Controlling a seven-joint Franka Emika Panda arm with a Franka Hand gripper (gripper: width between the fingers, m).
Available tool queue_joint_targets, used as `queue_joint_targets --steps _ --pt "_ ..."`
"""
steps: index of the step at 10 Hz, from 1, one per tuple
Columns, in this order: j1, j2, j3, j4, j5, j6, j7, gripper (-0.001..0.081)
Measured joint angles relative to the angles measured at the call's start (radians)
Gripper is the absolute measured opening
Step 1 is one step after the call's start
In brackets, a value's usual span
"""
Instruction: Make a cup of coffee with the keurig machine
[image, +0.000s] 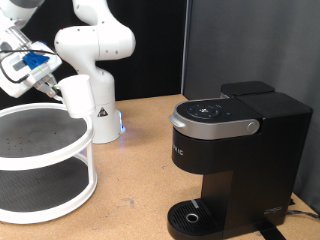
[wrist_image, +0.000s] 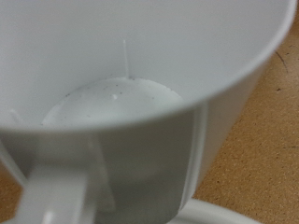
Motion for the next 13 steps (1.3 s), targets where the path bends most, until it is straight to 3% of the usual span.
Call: queue_joint_targets --steps 5,9,10,13 --pt "0.131 0.074 0.094 -0.026 0.103 0.233 0.160 0.0067" --pt "0.276 0.155 0.110 -0.006 0.202 0.353 0.186 0.0067" --pt "0.294 0.178 0.107 0.010 0.212 0.355 0.187 0.0067" --pt "0.295 0.175 0.099 0.007 0.226 0.328 0.186 0.0067"
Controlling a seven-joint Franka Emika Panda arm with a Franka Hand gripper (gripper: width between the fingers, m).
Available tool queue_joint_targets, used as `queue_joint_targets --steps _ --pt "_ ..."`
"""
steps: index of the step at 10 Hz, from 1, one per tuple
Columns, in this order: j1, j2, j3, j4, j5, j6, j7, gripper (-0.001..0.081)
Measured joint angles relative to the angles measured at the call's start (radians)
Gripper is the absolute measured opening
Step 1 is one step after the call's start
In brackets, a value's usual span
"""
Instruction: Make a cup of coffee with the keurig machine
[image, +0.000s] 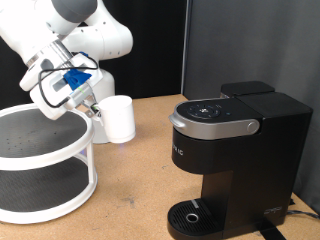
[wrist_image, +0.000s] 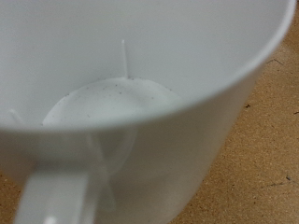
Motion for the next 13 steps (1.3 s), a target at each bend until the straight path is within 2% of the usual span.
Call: queue_joint_targets --steps 1,3,5,8,10,13 --pt "0.005 0.004 -0.003 -0.006 0.015 0.004 0.000 0.0067" --pt "0.040 0.034 -0.002 -0.034 0.041 0.090 0.000 0.0067" --pt "0.109 0.096 -0.007 -0.049 0.100 0.177 -0.021 0.0067" --pt "0.238 0.188 -0.052 -0.047 0.237 0.253 -0.118 0.0067" --pt "0.293 0.228 -0.077 -0.048 0.312 0.274 -0.184 0.0067" --pt "0.350 0.285 -0.089 -0.049 0.422 0.332 -0.258 0.0067"
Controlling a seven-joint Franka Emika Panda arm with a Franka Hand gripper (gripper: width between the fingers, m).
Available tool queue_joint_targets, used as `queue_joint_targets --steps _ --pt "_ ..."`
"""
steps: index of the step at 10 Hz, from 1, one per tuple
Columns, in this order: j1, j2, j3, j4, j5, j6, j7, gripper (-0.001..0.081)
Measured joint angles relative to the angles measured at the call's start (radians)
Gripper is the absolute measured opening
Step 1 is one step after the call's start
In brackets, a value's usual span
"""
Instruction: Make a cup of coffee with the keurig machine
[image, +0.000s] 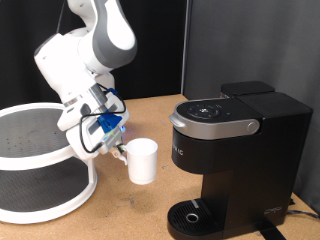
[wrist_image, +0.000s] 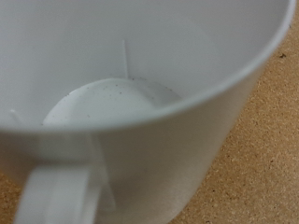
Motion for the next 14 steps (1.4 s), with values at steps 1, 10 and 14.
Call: queue_joint_targets --steps 1,10,14 --pt "0.022 0.026 -0.006 0.001 0.048 0.018 -0.033 0.0067" --pt "0.147 0.174 0.010 0.066 0.476 0.015 -0.323 0.0067" --pt "0.150 0.257 0.036 0.131 0.542 -0.027 -0.336 0.0067"
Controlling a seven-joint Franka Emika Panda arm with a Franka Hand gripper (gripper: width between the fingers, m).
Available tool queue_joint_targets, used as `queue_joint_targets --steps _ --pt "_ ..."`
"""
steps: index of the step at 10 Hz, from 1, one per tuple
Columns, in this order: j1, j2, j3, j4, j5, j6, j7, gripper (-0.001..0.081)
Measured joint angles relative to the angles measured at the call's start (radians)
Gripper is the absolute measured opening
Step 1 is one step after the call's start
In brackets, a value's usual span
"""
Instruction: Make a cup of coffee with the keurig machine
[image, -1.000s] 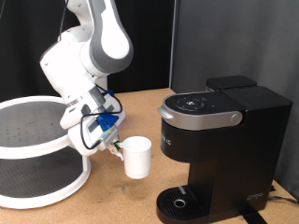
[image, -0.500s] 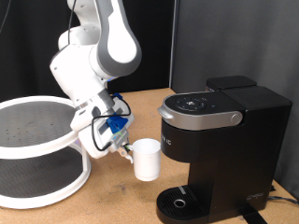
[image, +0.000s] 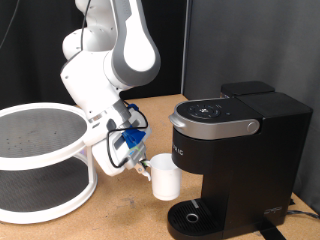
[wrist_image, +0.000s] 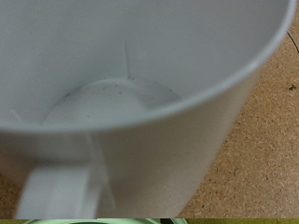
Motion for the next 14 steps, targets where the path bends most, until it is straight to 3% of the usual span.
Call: queue_joint_targets --steps 5,9,14 --pt "0.000 0.089 0.018 0.066 0.095 -0.064 -0.089 0.0067" --pt "0.000 0.129 0.050 0.079 0.102 -0.076 -0.090 0.0067" --pt "0.000 0.218 0.085 0.110 0.228 -0.089 -0.166 0.0067"
